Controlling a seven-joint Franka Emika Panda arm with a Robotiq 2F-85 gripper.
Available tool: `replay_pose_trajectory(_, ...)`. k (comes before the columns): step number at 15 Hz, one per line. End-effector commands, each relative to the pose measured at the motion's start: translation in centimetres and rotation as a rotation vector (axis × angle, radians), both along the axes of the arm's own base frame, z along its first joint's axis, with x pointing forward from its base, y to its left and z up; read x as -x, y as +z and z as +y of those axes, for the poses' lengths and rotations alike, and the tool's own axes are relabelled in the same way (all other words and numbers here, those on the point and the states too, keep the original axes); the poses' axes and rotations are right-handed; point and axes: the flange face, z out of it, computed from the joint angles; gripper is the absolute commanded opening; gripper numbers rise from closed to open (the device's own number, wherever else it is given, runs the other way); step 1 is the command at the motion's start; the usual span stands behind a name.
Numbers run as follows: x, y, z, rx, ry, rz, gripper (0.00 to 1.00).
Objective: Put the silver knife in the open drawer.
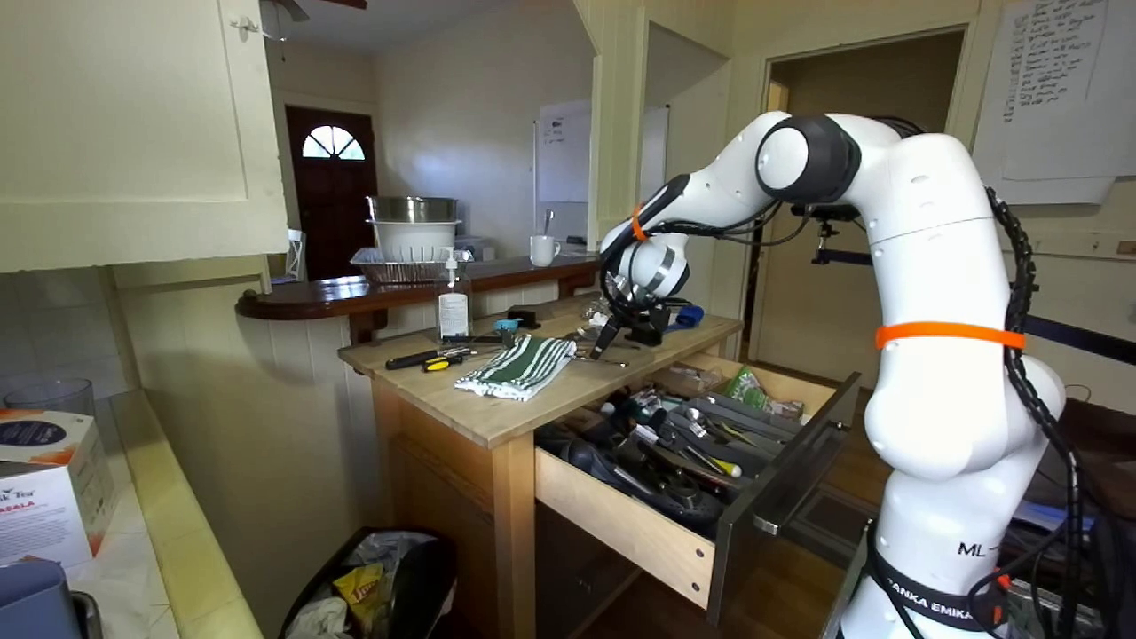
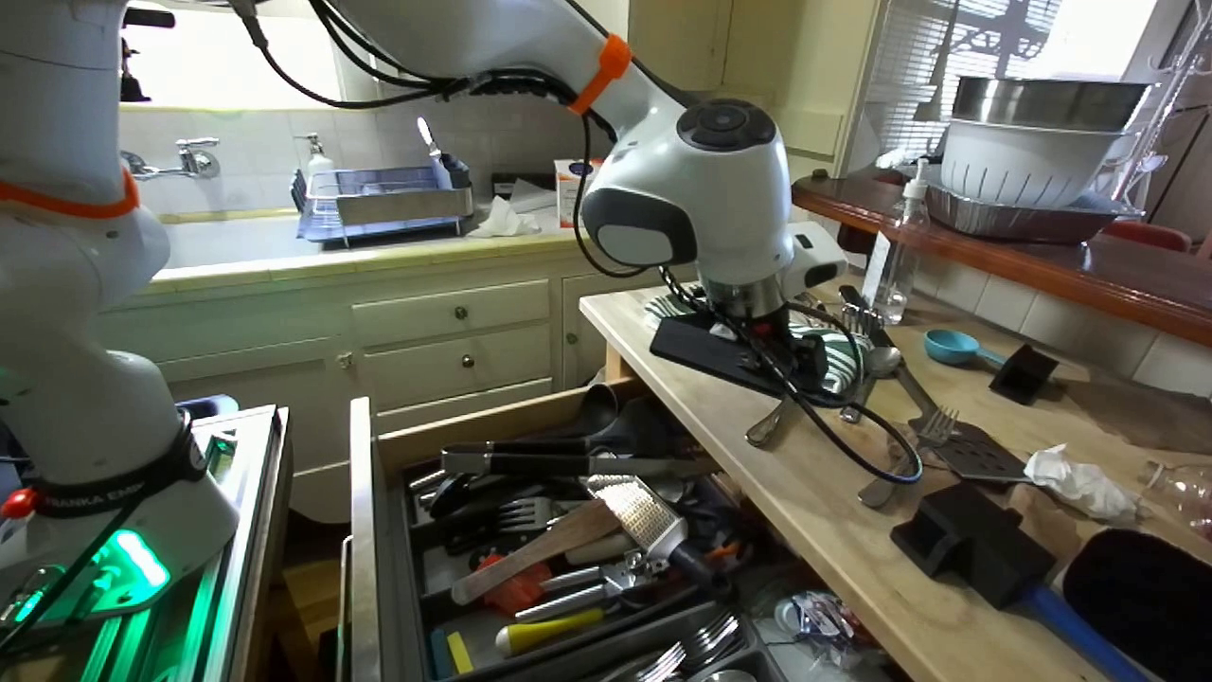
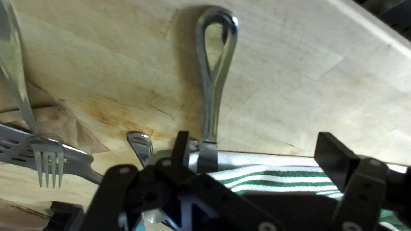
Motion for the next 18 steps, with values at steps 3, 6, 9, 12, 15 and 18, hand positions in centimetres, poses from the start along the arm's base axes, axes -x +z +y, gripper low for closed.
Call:
replay_pose_trajectory(3, -3.1, -2.1, -2.0, -0.026, 0.085, -0.050, 1.00)
replay_pose_trajectory(6, -4.1, -3.1, -2.2, -0.047, 0.114, -0.059, 0.86)
replay_pose_trajectory(9, -4.8, -4.0, -2.2, -0.058, 0.129, -0.054, 0.68)
replay_pose_trajectory(12, -5.0, -3.9, -2.1, -0.064, 0.131, -0.041, 0.52)
replay_pose_trajectory(15, -4.4, -3.7, -1.8, -0.070, 0.126, -0.004, 0.26)
replay_pose_trajectory(18, -3.6, -3.2, -1.4, -0.087, 0.129, 0.039, 0.03)
